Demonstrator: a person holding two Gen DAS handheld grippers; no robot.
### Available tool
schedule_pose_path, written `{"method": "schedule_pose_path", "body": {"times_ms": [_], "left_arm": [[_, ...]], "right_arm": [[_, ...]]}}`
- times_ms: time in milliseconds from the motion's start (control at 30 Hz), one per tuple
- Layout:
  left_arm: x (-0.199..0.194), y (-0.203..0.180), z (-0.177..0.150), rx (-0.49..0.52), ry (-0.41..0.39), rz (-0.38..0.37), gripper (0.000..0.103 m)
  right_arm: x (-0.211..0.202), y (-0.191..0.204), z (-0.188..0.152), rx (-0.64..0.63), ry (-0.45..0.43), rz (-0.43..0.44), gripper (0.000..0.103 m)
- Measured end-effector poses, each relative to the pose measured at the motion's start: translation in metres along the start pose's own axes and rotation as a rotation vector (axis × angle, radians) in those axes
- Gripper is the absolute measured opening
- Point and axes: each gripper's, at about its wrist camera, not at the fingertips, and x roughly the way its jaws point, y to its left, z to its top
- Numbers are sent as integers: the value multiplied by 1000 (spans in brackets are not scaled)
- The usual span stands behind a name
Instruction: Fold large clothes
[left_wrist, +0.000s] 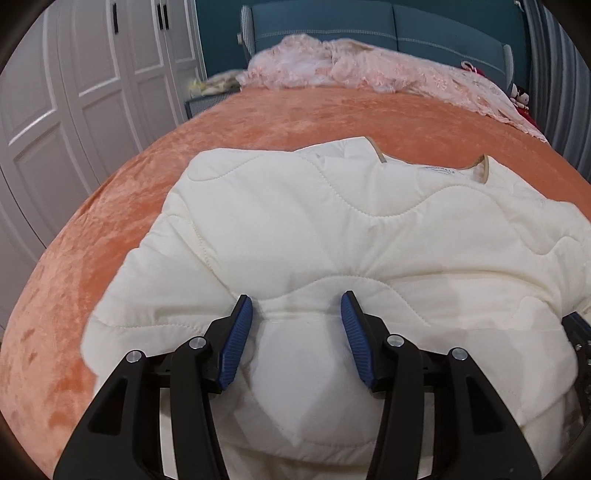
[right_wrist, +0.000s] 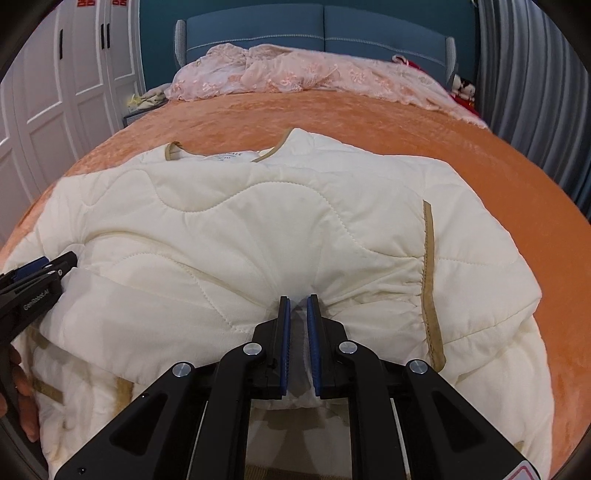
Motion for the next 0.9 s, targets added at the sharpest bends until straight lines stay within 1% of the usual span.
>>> {"method": "schedule_pose_path", "body": {"times_ms": [33, 67, 100, 133, 167, 200, 233, 267, 300, 333, 400, 467, 533, 600, 667, 767, 800, 833, 867, 900], "left_arm": [[-8, 7, 7, -17, 25, -41, 48], [-18, 17, 16, -45, 26, -88, 48], [-26, 25, 25, -63, 13, -118, 48], [-34, 34, 38, -72, -6, -131, 48], [-39, 42, 50, -79, -26, -129, 48], [-41, 50, 64, -88, -41, -128, 48], [-40, 59, 80, -105, -46, -138, 48], [-32, 69, 100, -133, -36, -152, 48], [-26, 73, 109, -147, -24, -163, 48], [-10, 80, 125, -173, 7, -174, 48], [16, 81, 139, -173, 50, -158, 48], [39, 79, 144, -161, 84, -128, 48], [67, 72, 142, -149, 133, -129, 47], [91, 69, 134, -158, 168, -131, 47], [106, 69, 126, -167, 177, -141, 47], [122, 67, 112, -141, 150, -138, 48], [123, 67, 107, -141, 130, -142, 48], [122, 67, 104, -141, 100, -140, 48], [121, 66, 100, -142, 78, -136, 48], [121, 65, 98, -140, 63, -132, 48]], "right_arm": [[-5, -2, 6, 10, 18, 15, 13], [-16, -5, 15, 28, 17, 72, 13], [-26, -6, 24, 35, -5, 124, 14], [-33, -4, 33, 28, -29, 148, 18], [-39, 0, 47, 15, -54, 169, 27], [-41, 5, 61, 8, -66, 206, 31], [-39, 11, 74, 11, -68, 258, 38], [-35, 15, 84, 18, -65, 308, 39], [-23, 25, 102, 30, -53, 385, 39], [-15, 31, 111, 35, -42, 404, 39], [13, 51, 133, 28, -11, 408, 39], [44, 75, 149, 3, 34, 421, 39], [73, 90, 156, 8, 90, 441, 39], [96, 103, 159, 15, 118, 448, 39], [118, 112, 160, 4, 136, 438, 39], [143, 122, 151, -14, 192, 421, 40], [148, 122, 148, -13, 206, 430, 41], [150, 124, 143, -16, 193, 433, 39], [149, 125, 140, -26, 172, 432, 34], [148, 126, 140, -32, 165, 440, 26]]}}
